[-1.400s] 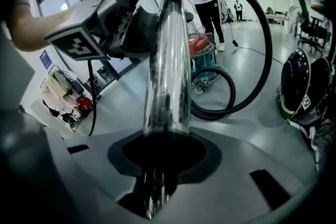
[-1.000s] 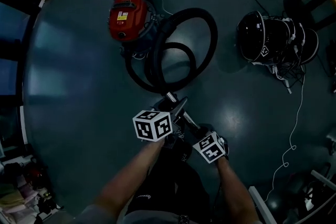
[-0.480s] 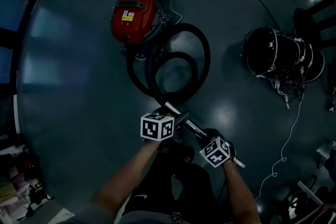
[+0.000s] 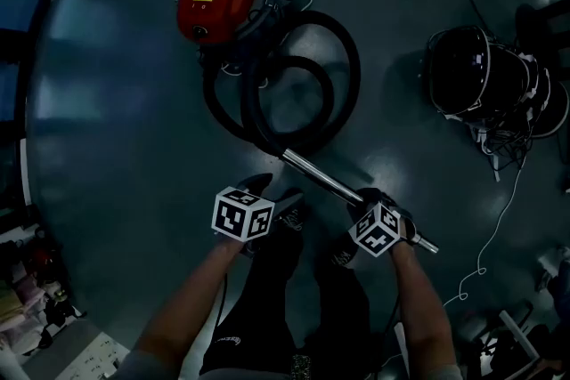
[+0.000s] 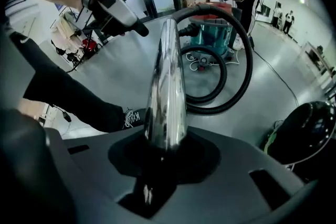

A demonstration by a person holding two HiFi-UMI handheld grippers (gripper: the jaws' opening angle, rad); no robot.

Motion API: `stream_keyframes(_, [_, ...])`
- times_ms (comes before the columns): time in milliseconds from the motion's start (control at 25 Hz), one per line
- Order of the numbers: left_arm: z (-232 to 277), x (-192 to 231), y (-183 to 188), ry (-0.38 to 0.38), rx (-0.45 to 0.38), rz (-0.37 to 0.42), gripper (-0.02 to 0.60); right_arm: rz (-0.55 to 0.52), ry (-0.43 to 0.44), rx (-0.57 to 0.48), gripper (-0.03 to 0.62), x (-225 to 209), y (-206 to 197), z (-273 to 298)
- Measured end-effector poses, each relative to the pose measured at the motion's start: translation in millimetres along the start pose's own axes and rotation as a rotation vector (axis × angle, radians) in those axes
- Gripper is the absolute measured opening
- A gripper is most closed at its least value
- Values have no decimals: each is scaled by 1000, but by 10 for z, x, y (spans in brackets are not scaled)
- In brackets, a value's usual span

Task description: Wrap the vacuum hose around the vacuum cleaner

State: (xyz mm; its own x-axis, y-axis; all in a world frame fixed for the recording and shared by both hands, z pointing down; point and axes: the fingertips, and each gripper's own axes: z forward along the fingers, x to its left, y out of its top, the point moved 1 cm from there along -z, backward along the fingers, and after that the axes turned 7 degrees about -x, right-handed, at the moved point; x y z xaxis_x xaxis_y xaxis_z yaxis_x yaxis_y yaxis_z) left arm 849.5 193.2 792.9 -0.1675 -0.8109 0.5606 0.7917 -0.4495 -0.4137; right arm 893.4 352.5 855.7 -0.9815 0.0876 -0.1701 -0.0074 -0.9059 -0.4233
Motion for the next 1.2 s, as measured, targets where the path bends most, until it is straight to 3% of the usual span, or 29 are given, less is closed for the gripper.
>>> stream_keyframes(160, [206,1,-125,33,-25,142,370,-117,5,2,112,-224,-206,261])
stream_keyframes(400, [572,235,6,71,-75,448,368,-340,12,51,112,-586,-676,766])
stream_keyframes(600, [1008,640,-147,100,-23,675,368,-500,15,51,112,-839,-785,1274])
stream_keyframes(1040, [1827,1239,-591,60,109,876,368,-758,14,78,112,-1386,-971,2053])
stream_keyframes(1200, [2043,1387,-851,41,163,905,368,-840,9,109,112,-1590,-1020,2266])
